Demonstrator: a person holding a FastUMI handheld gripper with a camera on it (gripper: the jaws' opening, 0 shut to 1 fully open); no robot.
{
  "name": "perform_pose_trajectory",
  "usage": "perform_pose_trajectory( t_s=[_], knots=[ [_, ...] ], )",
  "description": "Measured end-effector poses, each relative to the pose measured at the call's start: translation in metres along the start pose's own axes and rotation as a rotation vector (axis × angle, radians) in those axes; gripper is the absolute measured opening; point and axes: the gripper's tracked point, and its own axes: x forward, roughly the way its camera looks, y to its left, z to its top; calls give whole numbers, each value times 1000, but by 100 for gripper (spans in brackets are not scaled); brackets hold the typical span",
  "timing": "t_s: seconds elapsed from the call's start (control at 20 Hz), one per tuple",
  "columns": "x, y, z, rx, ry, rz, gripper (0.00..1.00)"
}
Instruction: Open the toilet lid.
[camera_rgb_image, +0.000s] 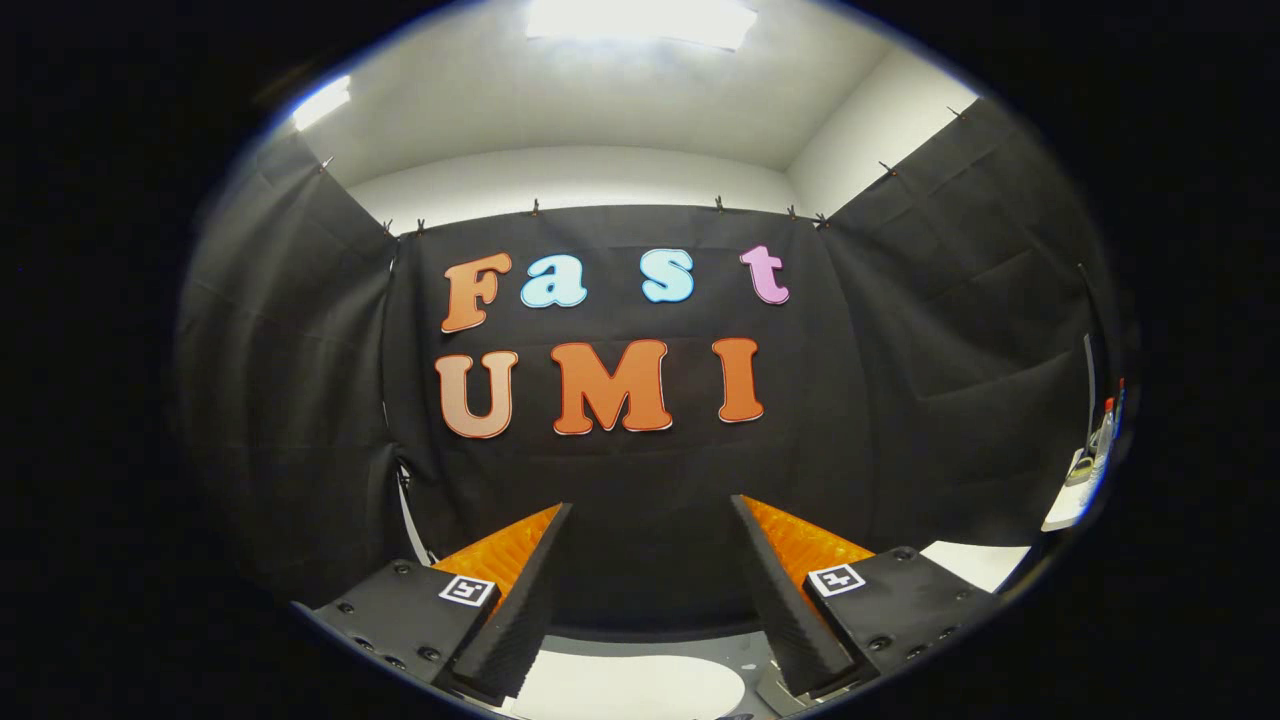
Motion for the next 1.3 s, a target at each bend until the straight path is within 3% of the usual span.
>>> perform_pose_trajectory(
  t_s=[0.4, 0.8, 1.3],
  knots=[
    [4, -4, -31, -12, 37, 3, 98],
    [-6, -28, -147, 55, 177, -10, 98],
    [-39, -93, -303, 326, 317, -177, 98]
  ],
)
